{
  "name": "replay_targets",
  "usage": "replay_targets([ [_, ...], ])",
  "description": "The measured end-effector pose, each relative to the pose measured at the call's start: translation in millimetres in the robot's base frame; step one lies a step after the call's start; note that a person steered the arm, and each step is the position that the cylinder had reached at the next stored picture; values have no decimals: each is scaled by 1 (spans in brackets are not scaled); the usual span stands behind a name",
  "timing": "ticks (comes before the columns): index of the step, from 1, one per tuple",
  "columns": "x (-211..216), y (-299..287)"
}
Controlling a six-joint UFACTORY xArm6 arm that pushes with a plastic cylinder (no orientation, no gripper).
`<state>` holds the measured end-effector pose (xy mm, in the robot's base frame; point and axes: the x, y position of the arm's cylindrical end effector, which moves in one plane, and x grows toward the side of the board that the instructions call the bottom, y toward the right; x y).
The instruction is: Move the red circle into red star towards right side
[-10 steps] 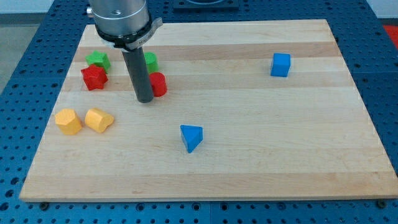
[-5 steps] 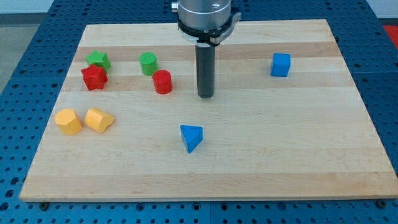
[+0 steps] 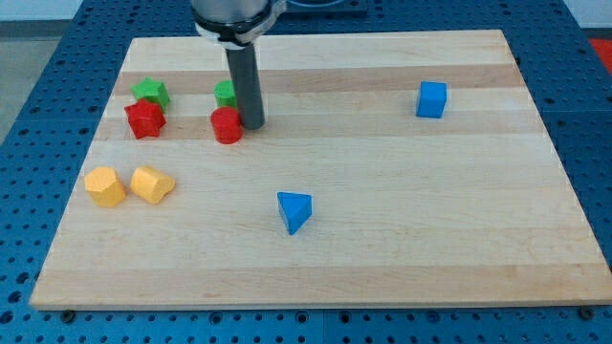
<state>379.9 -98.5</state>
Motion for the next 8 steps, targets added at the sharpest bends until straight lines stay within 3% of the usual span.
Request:
replay_targets([
  [3, -2, -34],
  [5, 23, 33],
  [6, 39, 24],
  [8, 26, -44],
])
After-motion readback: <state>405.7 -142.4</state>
